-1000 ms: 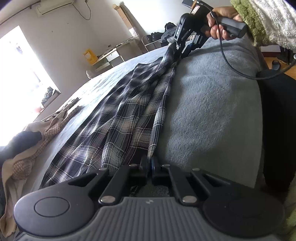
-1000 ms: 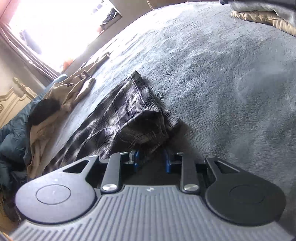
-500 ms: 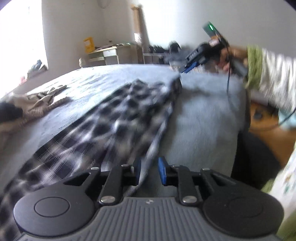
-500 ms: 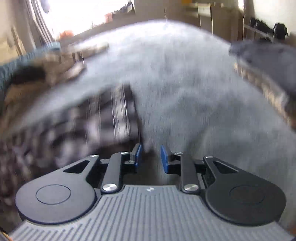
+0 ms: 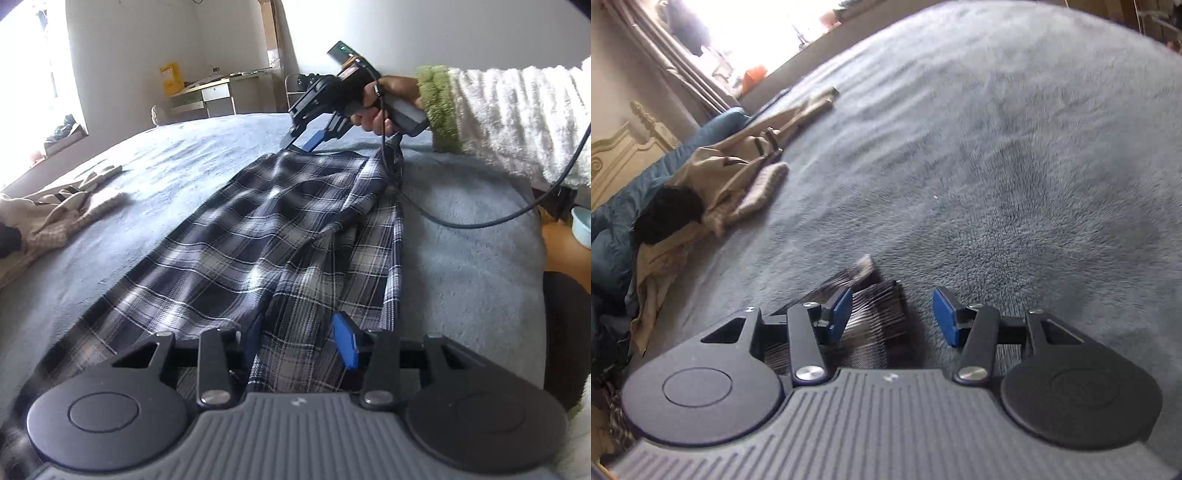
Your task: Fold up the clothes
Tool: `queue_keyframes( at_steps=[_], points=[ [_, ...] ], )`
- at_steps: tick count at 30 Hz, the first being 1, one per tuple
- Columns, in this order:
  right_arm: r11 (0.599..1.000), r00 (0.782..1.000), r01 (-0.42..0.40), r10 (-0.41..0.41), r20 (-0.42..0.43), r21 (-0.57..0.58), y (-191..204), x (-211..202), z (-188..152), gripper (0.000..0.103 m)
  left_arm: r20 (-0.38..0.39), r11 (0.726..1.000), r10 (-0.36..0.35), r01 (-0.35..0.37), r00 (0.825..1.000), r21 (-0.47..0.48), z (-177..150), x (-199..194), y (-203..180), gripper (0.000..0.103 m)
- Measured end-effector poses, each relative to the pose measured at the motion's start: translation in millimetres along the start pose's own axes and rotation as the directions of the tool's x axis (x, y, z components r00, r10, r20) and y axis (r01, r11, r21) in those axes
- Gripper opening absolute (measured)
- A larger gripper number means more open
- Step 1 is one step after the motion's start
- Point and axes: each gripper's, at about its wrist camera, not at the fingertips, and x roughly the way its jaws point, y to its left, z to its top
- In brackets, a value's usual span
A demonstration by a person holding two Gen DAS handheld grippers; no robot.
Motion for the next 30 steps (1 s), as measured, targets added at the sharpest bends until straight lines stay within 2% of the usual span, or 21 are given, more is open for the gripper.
queue_keyframes(
  at_steps=[1, 2, 4, 7, 11, 18, 23, 30],
  points=[
    [1.0, 1.0, -0.002, 0.002, -0.008, -0.003, 0, 3, -1, 0.043, 0.005, 1.0, -0.006, 0.006, 1.0, 0.002, -2, 0, -1, 0.035],
    [1.0, 1.0, -0.002, 0.002, -0.003, -0.022, 3, 2, -3, 0.033, 0.006, 1.0, -0.007, 0.007, 1.0, 0.005, -4, 0, -2, 0.026],
    [0.998, 1.0, 0.004, -0.003, 0.014, -0.065, 10, -2, -7, 0.014, 0.006, 1.0, -0.011, 0.011, 1.0, 0.007, -7, 2, -5, 0.019],
    [0.989, 0.998, 0.032, -0.025, 0.053, -0.143, 21, -8, -10, 0.003, 0.02, 1.0, -0.015, 0.015, 1.0, 0.0, -9, 5, -7, 0.009],
    [0.964, 0.991, 0.08, -0.049, 0.126, -0.253, 40, -20, -11, 0.001, 0.036, 1.0, -0.012, 0.012, 0.999, 0.002, -9, 6, -12, 0.004],
    [0.928, 0.975, 0.084, -0.001, 0.224, -0.362, 73, -36, 2, 0.0, 0.071, 0.999, 0.017, -0.02, 0.997, 0.039, -10, -5, -26, 0.003],
    [0.935, 0.967, 0.055, 0.038, 0.252, -0.35, 74, -32, 11, 0.0, 0.077, 0.995, 0.039, -0.046, 0.996, 0.089, -9, -6, -34, 0.003],
    [0.96, 0.982, 0.104, -0.058, 0.178, -0.261, 46, 12, 8, 0.0, 0.038, 0.997, 0.026, -0.028, 0.999, 0.075, -14, 8, -36, 0.003]
  ],
)
